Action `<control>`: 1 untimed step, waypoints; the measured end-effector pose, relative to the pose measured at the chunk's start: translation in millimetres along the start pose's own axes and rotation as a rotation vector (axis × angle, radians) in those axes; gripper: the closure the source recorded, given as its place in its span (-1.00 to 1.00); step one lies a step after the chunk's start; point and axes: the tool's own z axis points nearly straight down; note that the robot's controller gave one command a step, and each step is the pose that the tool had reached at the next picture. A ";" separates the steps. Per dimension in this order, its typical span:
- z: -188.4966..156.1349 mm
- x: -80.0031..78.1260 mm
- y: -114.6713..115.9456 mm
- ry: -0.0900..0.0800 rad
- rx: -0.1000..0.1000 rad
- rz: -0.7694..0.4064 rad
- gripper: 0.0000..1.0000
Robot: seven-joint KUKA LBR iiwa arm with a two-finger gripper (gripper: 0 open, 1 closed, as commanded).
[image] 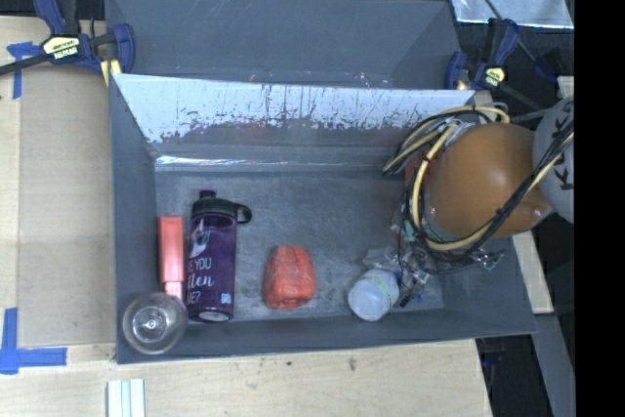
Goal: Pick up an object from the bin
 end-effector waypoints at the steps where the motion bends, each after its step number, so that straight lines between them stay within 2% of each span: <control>1: -142.8 1.2 -19.2 0.001 -0.002 -0.051 1.00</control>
Offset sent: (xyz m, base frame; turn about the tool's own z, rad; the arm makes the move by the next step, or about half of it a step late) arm 0.0000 0.0000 0.0000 0.0000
